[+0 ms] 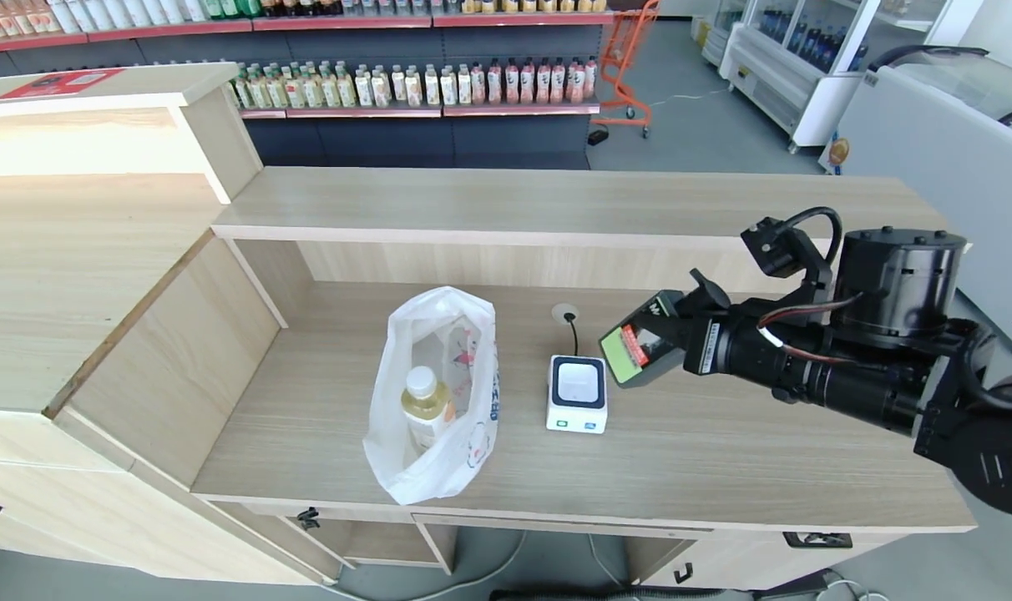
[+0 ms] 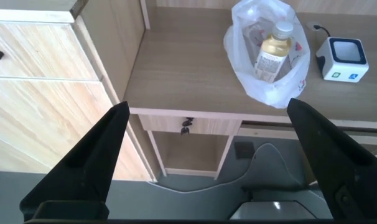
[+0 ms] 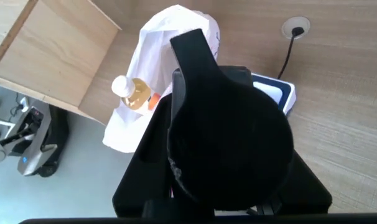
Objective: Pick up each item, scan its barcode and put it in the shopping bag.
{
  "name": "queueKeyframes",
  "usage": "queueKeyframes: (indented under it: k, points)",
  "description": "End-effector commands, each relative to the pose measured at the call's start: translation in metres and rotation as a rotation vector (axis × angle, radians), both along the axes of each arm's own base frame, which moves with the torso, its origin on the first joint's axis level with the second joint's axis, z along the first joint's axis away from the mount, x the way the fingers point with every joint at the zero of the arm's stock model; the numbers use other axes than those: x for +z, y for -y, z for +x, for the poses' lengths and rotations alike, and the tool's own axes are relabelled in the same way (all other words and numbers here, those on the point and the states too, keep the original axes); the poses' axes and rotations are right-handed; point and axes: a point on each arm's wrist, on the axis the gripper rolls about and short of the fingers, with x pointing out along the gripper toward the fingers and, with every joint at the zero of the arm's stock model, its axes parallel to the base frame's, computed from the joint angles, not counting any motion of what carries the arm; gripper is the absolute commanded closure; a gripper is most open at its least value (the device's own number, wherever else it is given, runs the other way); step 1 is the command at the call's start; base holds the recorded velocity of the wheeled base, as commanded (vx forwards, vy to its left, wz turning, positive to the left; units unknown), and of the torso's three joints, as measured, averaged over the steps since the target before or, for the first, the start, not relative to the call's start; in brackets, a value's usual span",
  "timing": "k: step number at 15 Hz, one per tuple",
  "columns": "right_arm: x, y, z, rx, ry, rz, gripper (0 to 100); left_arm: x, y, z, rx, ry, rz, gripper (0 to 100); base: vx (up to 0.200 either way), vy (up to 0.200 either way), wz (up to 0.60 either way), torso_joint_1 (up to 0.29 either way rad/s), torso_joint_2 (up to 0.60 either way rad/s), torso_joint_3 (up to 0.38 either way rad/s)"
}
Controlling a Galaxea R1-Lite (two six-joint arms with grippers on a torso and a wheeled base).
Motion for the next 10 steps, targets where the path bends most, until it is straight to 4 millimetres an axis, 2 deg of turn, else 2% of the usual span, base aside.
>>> queueKeyframes:
  k: [1,6,8,10]
  points:
    - [0.002,0.002,-0.004,0.002,-0.006,-0.002,100,0.0,0.0,0.0,0.0,0.001,-0.001,0,0.0,0.2,0.0,0.036,0.02,0.002]
    - [0.002,0.001,-0.001,-0.004,-0.006,-0.004,100,0.0,0.0,0.0,-0.001,0.002,0.024,0,0.0,0.2,0.0,-0.001,0.01,-0.002]
    - [0.004,0.006,0.014,-0.036,0.004,-0.009,100,0.0,0.0,0.0,0.0,0.004,0.051,0,0.0,0.2,0.0,0.0,0.0,0.005]
    - [0.0,0.01,0.029,-0.064,0.01,-0.033,100,0.0,0.0,0.0,0.0,0.001,-0.008,0,0.0,0.0,0.0,0.0,0.0,0.0]
